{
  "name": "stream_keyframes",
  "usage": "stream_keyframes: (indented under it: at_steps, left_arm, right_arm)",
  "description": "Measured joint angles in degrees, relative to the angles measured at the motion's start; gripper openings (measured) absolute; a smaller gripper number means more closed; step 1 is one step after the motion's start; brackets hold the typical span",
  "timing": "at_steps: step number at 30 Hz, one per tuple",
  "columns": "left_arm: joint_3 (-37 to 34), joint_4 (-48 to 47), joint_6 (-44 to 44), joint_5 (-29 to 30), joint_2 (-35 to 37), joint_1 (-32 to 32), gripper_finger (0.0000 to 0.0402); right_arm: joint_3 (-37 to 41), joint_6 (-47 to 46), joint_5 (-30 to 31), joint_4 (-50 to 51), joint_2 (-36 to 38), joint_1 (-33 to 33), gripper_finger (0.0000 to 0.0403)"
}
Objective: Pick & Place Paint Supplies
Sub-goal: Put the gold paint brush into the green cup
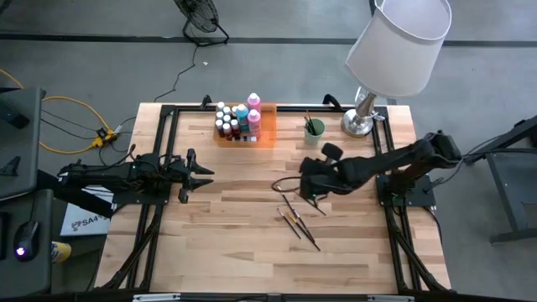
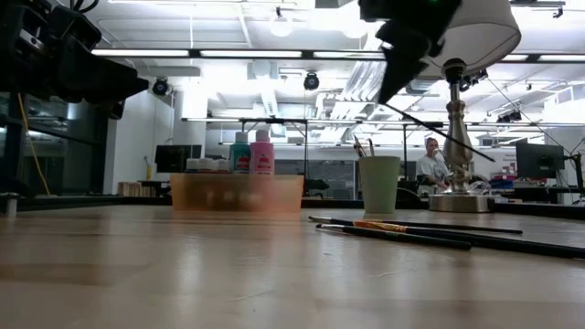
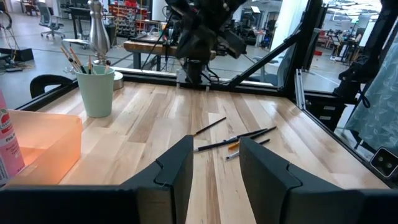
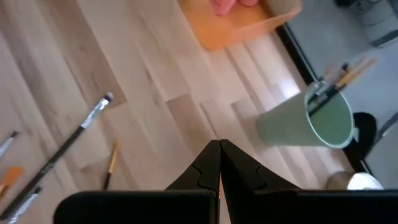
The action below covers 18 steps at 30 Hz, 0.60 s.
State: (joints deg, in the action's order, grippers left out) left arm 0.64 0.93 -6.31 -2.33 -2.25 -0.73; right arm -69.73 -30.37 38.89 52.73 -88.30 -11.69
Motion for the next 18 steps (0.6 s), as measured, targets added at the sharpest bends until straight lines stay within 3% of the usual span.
stream_keyframes:
  at_steps: [9,18]
  left_arm:
    - [0.0,-0.02,0.01,0.0,-0.01,0.01,0.0126]
    - [0.0,-0.01,0.01,0.0,0.0,0.0,0.0126]
  right_arm:
    - [10.38,-3.24,10.23,-5.92,10.48,-4.47,0.0003]
    - [13.29,-4.43,20.28,-5.92,19.91,-10.14,0.0003]
